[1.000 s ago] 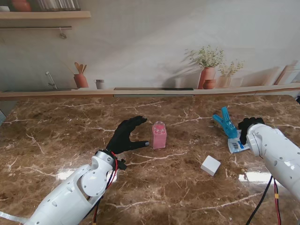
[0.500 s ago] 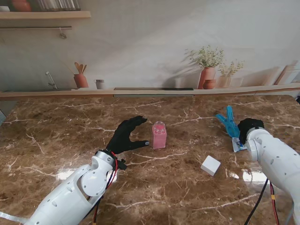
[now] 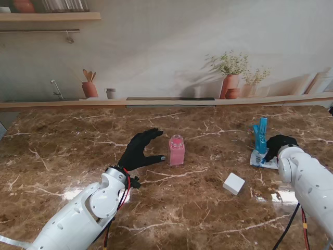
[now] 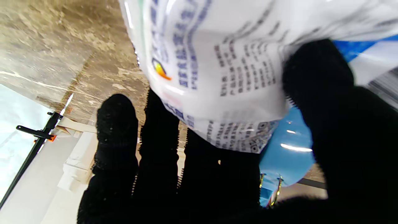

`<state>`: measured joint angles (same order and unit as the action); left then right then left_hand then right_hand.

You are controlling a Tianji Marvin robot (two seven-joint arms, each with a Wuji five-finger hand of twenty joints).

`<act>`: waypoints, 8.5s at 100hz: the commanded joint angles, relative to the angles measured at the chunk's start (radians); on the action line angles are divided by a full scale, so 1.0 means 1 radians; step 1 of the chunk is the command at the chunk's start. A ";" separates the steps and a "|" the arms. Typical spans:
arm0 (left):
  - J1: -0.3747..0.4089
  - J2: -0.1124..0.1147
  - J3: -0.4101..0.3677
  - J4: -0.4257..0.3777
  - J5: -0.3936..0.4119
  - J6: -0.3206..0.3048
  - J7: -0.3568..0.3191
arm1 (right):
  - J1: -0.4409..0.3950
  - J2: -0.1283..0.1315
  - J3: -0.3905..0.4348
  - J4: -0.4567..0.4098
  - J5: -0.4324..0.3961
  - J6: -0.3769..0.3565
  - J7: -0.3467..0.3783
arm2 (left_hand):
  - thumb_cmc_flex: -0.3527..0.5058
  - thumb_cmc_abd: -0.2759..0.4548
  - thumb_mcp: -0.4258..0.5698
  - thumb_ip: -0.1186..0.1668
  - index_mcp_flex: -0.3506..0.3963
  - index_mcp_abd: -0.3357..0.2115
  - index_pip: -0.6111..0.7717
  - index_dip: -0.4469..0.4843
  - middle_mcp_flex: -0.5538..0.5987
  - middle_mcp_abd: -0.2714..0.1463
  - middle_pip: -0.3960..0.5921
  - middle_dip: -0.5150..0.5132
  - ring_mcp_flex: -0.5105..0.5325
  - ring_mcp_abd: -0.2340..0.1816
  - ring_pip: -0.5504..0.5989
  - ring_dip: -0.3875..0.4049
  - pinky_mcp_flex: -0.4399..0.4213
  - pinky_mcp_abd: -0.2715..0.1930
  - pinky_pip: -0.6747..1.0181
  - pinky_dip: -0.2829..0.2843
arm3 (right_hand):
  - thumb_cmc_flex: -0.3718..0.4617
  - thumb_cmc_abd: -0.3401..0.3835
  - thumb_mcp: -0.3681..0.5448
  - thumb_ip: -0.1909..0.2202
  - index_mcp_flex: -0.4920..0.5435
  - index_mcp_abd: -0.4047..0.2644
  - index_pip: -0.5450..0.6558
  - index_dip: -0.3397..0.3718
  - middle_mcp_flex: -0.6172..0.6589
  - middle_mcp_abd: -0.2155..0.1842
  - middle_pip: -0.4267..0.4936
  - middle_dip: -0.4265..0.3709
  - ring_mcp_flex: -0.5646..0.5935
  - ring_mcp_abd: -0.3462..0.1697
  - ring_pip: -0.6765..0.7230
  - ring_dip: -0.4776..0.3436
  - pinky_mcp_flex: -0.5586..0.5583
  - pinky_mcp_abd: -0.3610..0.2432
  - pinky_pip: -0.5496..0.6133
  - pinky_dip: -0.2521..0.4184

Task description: Fill the seasoning bottle

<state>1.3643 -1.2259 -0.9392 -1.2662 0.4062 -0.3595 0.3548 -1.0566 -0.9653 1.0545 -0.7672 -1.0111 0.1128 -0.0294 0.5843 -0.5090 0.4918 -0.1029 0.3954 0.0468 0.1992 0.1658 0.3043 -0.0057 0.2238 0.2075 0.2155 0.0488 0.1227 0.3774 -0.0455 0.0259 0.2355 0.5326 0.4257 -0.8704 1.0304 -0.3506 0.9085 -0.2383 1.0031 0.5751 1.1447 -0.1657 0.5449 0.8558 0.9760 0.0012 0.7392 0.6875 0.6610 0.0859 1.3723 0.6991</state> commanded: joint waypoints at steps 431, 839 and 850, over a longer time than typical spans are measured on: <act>0.084 -0.105 0.137 -0.230 -0.803 -0.181 -0.107 | -0.625 -0.327 -0.001 -0.908 0.468 -0.073 -0.786 | 0.193 -0.001 0.303 0.006 0.264 -0.218 0.229 0.120 0.377 0.084 0.117 0.073 0.718 0.158 0.538 0.387 0.404 0.320 1.032 0.300 | 0.281 0.182 0.227 0.134 0.074 -0.089 -0.102 0.348 0.115 0.052 0.185 0.111 0.152 0.018 0.468 0.253 0.184 -0.073 0.404 0.171; 0.153 -0.029 0.018 -0.341 -0.790 0.001 -0.250 | -0.724 -0.100 0.346 -1.373 -0.172 -0.073 0.142 | 0.519 0.169 -0.018 -0.029 0.400 -0.158 0.601 0.288 0.605 0.092 0.091 0.564 0.704 0.198 0.570 0.542 0.421 0.343 0.940 0.318 | 0.133 0.028 -0.006 0.104 -0.039 -0.052 -0.080 0.593 0.059 -0.038 0.272 0.190 0.279 -0.061 0.207 0.118 0.063 0.062 -0.017 0.065; 0.157 -0.029 0.018 -0.345 -0.800 -0.004 -0.250 | -0.727 -0.102 0.347 -1.372 -0.148 -0.076 0.132 | 0.508 0.154 -0.044 -0.023 0.376 -0.162 0.599 0.278 0.574 0.090 0.097 0.535 0.678 0.201 0.551 0.524 0.408 0.353 0.939 0.320 | 0.137 0.024 -0.007 0.105 -0.036 -0.055 -0.073 0.595 0.060 -0.041 0.279 0.190 0.277 -0.062 0.215 0.120 0.066 0.060 -0.013 0.066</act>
<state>1.5134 -1.2514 -0.9224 -1.6074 -0.3883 -0.3600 0.1018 -1.7770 -1.0631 1.3995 -2.1325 -1.1600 0.0353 0.1024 1.0958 -0.4165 0.4521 -0.1875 0.7848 -0.0592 0.7362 0.4413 0.9055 0.1162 0.3069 0.7625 0.9256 0.3287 0.7105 0.9233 0.3726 0.3886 1.1824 0.8683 0.3719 -0.9759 0.9220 -0.2230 0.8125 -0.1622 0.8027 1.1697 1.1198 -0.1026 0.6777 1.0103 1.0774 0.0073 0.7274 0.7675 0.6814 0.2865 1.2184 0.7636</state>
